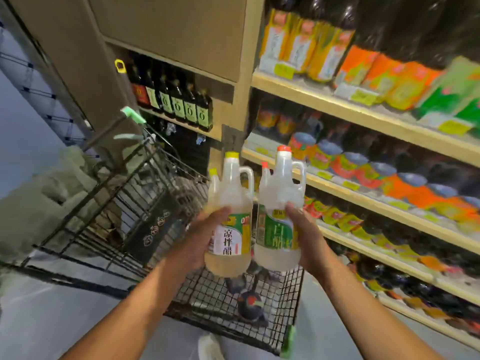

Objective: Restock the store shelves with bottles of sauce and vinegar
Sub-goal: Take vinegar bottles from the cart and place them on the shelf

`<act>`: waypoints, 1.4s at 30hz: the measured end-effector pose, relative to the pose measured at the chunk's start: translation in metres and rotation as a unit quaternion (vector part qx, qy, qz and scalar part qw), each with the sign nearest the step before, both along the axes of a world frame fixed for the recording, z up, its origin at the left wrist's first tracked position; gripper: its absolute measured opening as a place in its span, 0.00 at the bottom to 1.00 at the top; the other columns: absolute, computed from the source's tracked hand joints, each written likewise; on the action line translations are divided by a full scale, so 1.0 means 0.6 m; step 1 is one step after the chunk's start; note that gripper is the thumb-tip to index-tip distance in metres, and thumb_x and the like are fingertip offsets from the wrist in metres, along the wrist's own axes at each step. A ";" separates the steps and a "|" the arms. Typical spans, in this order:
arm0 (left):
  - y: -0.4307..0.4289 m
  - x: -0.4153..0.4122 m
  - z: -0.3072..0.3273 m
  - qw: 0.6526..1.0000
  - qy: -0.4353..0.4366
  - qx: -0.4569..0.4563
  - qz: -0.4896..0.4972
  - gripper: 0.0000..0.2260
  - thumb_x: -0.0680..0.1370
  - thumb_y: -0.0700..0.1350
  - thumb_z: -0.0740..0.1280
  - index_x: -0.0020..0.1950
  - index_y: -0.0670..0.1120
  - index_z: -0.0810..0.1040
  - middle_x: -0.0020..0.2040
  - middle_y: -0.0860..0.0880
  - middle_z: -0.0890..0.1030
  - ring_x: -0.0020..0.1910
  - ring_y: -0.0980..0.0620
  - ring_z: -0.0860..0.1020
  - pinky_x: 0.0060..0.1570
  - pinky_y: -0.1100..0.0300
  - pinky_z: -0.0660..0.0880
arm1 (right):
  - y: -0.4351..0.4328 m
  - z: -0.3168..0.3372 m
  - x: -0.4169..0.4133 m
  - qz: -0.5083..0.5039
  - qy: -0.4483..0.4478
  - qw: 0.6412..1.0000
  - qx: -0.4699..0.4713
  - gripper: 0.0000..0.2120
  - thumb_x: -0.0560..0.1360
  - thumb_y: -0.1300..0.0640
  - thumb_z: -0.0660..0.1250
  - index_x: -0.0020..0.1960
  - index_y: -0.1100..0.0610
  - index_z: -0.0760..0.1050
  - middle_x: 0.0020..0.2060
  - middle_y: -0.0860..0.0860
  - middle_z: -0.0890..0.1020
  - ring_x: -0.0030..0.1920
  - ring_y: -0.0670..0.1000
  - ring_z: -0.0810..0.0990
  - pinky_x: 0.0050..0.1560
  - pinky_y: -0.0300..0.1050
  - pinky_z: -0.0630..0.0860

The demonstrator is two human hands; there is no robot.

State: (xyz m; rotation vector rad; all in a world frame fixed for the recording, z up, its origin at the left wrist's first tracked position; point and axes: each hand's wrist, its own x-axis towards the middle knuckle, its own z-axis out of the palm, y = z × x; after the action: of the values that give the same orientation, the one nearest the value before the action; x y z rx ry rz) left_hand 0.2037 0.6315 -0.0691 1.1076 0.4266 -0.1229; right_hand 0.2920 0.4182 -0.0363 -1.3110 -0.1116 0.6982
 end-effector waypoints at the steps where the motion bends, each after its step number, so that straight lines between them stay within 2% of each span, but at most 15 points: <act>1: -0.023 0.008 0.012 1.000 -0.023 0.001 -0.020 0.30 0.67 0.57 0.77 0.63 0.43 0.78 0.51 0.39 0.87 0.49 0.42 0.87 0.43 0.50 0.84 | -0.028 0.008 -0.001 -0.012 -0.009 1.000 0.001 0.37 0.66 0.42 0.73 0.69 0.61 0.75 0.59 0.64 0.83 0.58 0.63 0.84 0.57 0.60 0.79; 3: -0.073 0.018 0.026 0.995 -0.064 0.030 -0.073 0.29 0.75 0.59 0.72 0.70 0.43 0.77 0.60 0.37 0.84 0.58 0.38 0.84 0.54 0.43 0.82 | -0.091 0.018 -0.005 -0.035 -0.020 0.999 -0.001 0.40 0.67 0.42 0.75 0.73 0.60 0.71 0.64 0.63 0.81 0.63 0.63 0.81 0.63 0.62 0.78; 6: -0.159 0.034 0.048 0.995 -0.037 0.060 -0.072 0.36 0.68 0.65 0.75 0.71 0.48 0.76 0.59 0.44 0.86 0.59 0.43 0.85 0.55 0.46 0.82 | -0.202 0.024 -0.022 -0.105 -0.006 0.994 -0.027 0.40 0.68 0.37 0.76 0.73 0.54 0.72 0.64 0.57 0.82 0.65 0.59 0.81 0.64 0.61 0.78; 8: -0.227 0.043 0.058 0.995 -0.028 0.057 -0.083 0.41 0.64 0.63 0.76 0.73 0.46 0.74 0.59 0.42 0.85 0.58 0.42 0.85 0.58 0.44 0.81 | -0.276 0.030 -0.040 -0.160 0.020 0.986 -0.041 0.49 0.59 0.31 0.80 0.73 0.52 0.72 0.64 0.55 0.83 0.63 0.57 0.83 0.59 0.59 0.81; 10: -0.298 0.049 0.069 0.993 -0.032 0.046 -0.103 0.40 0.65 0.61 0.76 0.73 0.44 0.74 0.59 0.40 0.85 0.57 0.42 0.85 0.54 0.46 0.82 | -0.348 0.037 -0.060 -0.224 0.046 0.973 -0.038 0.54 0.53 0.30 0.81 0.73 0.52 0.72 0.63 0.56 0.83 0.61 0.57 0.83 0.58 0.59 0.81; 13: -0.411 0.051 0.080 0.988 -0.048 0.044 -0.139 0.37 0.66 0.59 0.75 0.71 0.44 0.75 0.56 0.42 0.87 0.52 0.45 0.87 0.44 0.54 0.83 | -0.466 0.046 -0.098 -0.289 0.065 0.955 -0.023 0.51 0.54 0.32 0.80 0.71 0.53 0.74 0.61 0.58 0.84 0.59 0.60 0.84 0.61 0.61 0.79; 17: -0.578 0.043 0.094 0.973 -0.071 0.046 -0.217 0.29 0.69 0.58 0.74 0.66 0.44 0.79 0.53 0.42 0.87 0.49 0.45 0.87 0.43 0.54 0.83 | -0.632 0.050 -0.163 -0.366 0.064 0.929 -0.008 0.51 0.56 0.33 0.79 0.73 0.55 0.71 0.63 0.59 0.82 0.63 0.63 0.82 0.67 0.67 0.74; 20: -0.705 0.029 0.103 0.960 -0.072 0.037 -0.270 0.30 0.64 0.61 0.74 0.61 0.46 0.82 0.52 0.41 0.87 0.48 0.45 0.87 0.43 0.53 0.83 | -0.748 0.057 -0.220 -0.429 0.042 0.902 0.002 0.48 0.60 0.36 0.77 0.73 0.56 0.70 0.64 0.62 0.81 0.63 0.64 0.81 0.67 0.68 0.74; 25: -0.893 0.005 0.110 0.923 -0.066 0.017 -0.379 0.22 0.70 0.60 0.74 0.58 0.48 0.85 0.51 0.43 0.88 0.47 0.46 0.88 0.41 0.55 0.83 | -0.921 0.063 -0.326 -0.484 -0.010 0.875 0.018 0.28 0.69 0.39 0.74 0.64 0.53 0.81 0.55 0.60 0.86 0.55 0.61 0.85 0.51 0.57 0.83; 30: -1.059 -0.006 0.108 0.887 -0.047 0.041 -0.457 0.38 0.66 0.68 0.70 0.67 0.45 0.78 0.54 0.41 0.87 0.48 0.44 0.87 0.43 0.52 0.84 | -1.050 0.058 -0.418 -0.540 -0.009 0.840 0.047 0.30 0.56 0.35 0.79 0.52 0.51 0.87 0.49 0.59 0.87 0.47 0.59 0.87 0.42 0.52 0.84; 33: -1.151 -0.002 0.096 0.864 -0.041 0.041 -0.501 0.36 0.71 0.66 0.67 0.70 0.44 0.77 0.57 0.40 0.86 0.50 0.43 0.87 0.44 0.51 0.84 | -1.117 0.056 -0.458 -0.593 -0.010 0.803 0.058 0.36 0.53 0.38 0.82 0.55 0.56 0.84 0.46 0.58 0.87 0.43 0.57 0.87 0.40 0.50 0.84; 35: -1.214 0.004 0.091 0.842 -0.045 0.042 -0.536 0.36 0.71 0.68 0.69 0.70 0.44 0.77 0.58 0.39 0.86 0.51 0.43 0.87 0.44 0.51 0.84 | -1.163 0.052 -0.481 -0.630 -0.021 0.775 0.041 0.33 0.61 0.39 0.74 0.58 0.58 0.80 0.47 0.59 0.87 0.45 0.57 0.87 0.44 0.53 0.84; 37: -1.281 0.010 0.092 0.817 -0.051 0.039 -0.572 0.42 0.62 0.72 0.77 0.66 0.45 0.80 0.56 0.40 0.86 0.50 0.43 0.87 0.43 0.52 0.84 | -1.208 0.049 -0.499 -0.663 -0.028 0.748 0.005 0.33 0.63 0.37 0.70 0.60 0.58 0.80 0.50 0.61 0.85 0.50 0.61 0.85 0.53 0.60 0.82; 39: -1.350 0.019 0.092 0.797 -0.057 0.033 -0.600 0.46 0.56 0.74 0.79 0.65 0.47 0.80 0.54 0.41 0.87 0.49 0.44 0.87 0.42 0.52 0.83 | -1.255 0.046 -0.510 -0.694 -0.020 0.720 -0.017 0.38 0.63 0.36 0.69 0.63 0.61 0.78 0.53 0.65 0.83 0.54 0.65 0.82 0.60 0.67 0.78; 42: -1.460 0.040 0.093 0.766 -0.075 0.021 -0.639 0.45 0.57 0.76 0.77 0.65 0.50 0.81 0.54 0.42 0.87 0.50 0.44 0.87 0.42 0.53 0.84 | -1.324 0.049 -0.518 -0.731 -0.013 0.681 -0.037 0.42 0.62 0.36 0.70 0.67 0.64 0.75 0.57 0.68 0.81 0.57 0.67 0.81 0.65 0.71 0.74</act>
State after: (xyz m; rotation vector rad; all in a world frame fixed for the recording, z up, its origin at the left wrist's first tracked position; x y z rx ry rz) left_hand 0.2276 -0.2443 -0.0131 1.2735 -0.5564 -1.2271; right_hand -0.0186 -0.3764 -0.0067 -1.0532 0.8961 -0.7263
